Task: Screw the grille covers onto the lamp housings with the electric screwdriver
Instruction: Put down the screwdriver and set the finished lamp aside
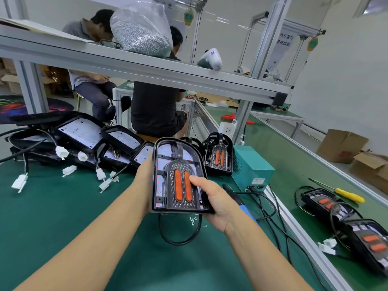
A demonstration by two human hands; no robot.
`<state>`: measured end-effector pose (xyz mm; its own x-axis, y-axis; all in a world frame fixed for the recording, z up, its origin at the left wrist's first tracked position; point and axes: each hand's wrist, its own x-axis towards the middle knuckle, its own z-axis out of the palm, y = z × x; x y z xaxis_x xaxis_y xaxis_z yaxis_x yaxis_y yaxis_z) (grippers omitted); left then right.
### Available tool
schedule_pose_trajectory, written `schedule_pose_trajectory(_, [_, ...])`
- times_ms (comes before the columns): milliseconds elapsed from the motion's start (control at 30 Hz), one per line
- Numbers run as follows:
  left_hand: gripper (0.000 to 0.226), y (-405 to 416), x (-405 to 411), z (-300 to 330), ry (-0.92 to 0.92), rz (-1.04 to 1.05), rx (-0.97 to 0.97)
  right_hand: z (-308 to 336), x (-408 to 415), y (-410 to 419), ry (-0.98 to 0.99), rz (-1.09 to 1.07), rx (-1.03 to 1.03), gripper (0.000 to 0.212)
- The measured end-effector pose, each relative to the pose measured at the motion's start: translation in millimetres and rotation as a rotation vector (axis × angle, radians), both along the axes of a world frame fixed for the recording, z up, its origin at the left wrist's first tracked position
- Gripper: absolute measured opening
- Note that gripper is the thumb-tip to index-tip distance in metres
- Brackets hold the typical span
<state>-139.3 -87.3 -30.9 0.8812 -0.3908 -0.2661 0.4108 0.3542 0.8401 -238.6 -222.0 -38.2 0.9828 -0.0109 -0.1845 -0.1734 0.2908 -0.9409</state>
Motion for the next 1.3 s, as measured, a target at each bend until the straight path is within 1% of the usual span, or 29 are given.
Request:
schedule_pose_trajectory(33, [0.072, 3.9, -4.3, -1.1, -0.015, -0.111, -0.102, 1.4, -1.7, -4.0, -0.022, -0.028, -0.026, 0.032])
schedule_pose_trajectory(67, [0.082, 7.7, -10.7, -2.8, -0.029, -0.198, -0.205, 2.8, -4.0, -8.5, -0.046, -0.054, -0.043, 0.034])
schedule_pose_trajectory(100, [0.086, 11.2, -14.4, -3.9, -0.042, -0.295, -0.282, 3.6, -6.9, -12.3, -0.073, -0.079, -0.059, 0.031])
schedule_pose_trajectory(167, [0.082, 16.8, -23.6, -5.1, -0.104, -0.426, -0.413, 4.4, -13.2, -19.9, -0.116, -0.138, -0.103, 0.026])
schedule_pose_trajectory(200, [0.079, 15.5, -24.2, -3.2, -0.126, -0.459, -0.446, 4.9, -16.7, -23.0, -0.133, -0.166, -0.126, 0.026])
schedule_pose_trajectory(267, [0.068, 3.9, -28.1, 0.3, -0.195, -0.489, -0.355, 6.4, -24.5, -27.9, -0.149, -0.206, -0.135, 0.026])
schedule_pose_trajectory(333, [0.050, -10.9, -31.2, 3.1, -0.194, -0.462, -0.237, 8.8, -33.8, -33.5, -0.146, -0.214, -0.107, 0.027])
schedule_pose_trajectory(367, [0.047, -18.0, -34.2, 5.1, -0.189, -0.461, -0.194, 10.1, -38.7, -37.0, -0.144, -0.217, -0.092, 0.028])
schedule_pose_trajectory(467, [0.050, -41.5, -39.8, 6.9, -0.196, -0.486, -0.165, 14.1, -56.2, -51.1, -0.149, -0.251, -0.043, 0.041])
schedule_pose_trajectory(533, [0.044, -58.5, -45.6, 9.7, -0.197, -0.523, -0.160, 16.2, -69.1, -63.4, -0.157, -0.286, -0.013, 0.050])
schedule_pose_trajectory(633, [0.034, -86.8, -58.2, 17.4, -0.202, -0.602, -0.138, 18.6, -89.3, -84.1, -0.167, -0.361, -0.019, 0.049])
schedule_pose_trajectory(700, [0.035, -106.8, -68.3, 22.0, -0.208, -0.635, -0.126, 19.8, -101.0, -97.3, -0.187, -0.430, -0.010, 0.052])
schedule_pose_trajectory(767, [0.035, -125.4, -79.6, 25.3, -0.213, -0.667, -0.130, 20.5, -110.3, -110.2, -0.194, -0.504, 0.000, 0.050])
schedule_pose_trajectory(833, [0.035, -142.4, -89.8, 25.4, -0.255, -0.675, -0.107, 21.2, -117.4, -125.1, -0.190, -0.583, 0.018, 0.043])
schedule_pose_trajectory(967, [0.040, -170.7, -103.7, 18.4, -0.334, -0.639, -0.001, 20.4, -123.3, -162.2, -0.159, -0.779, 0.040, 0.021])
schedule_pose_trajectory(1000, [0.041, -176.1, -106.0, 16.3, -0.350, -0.644, 0.026, 20.4, -122.8, -171.7, -0.144, -0.826, 0.032, 0.019])
schedule_pose_trajectory(1133, [0.052, -189.1, -110.7, 7.7, -0.402, -0.730, 0.126, 20.9, -118.2, -213.7, -0.081, -0.965, 0.002, 0.030])
schedule_pose_trajectory(1233, [0.062, -190.8, -109.0, 0.4, -0.417, -0.749, 0.191, 23.6, -117.1, -244.8, -0.027, -1.060, -0.024, 0.041])
schedule_pose_trajectory(1267, [0.063, -190.6, -107.6, -1.7, -0.433, -0.747, 0.215, 23.9, -116.8, -254.0, -0.007, -1.079, -0.021, 0.041])
schedule_pose_trajectory(1300, [0.063, -190.0, -106.2, -3.7, -0.448, -0.740, 0.238, 24.3, -115.8, -262.1, 0.008, -1.092, -0.021, 0.035])
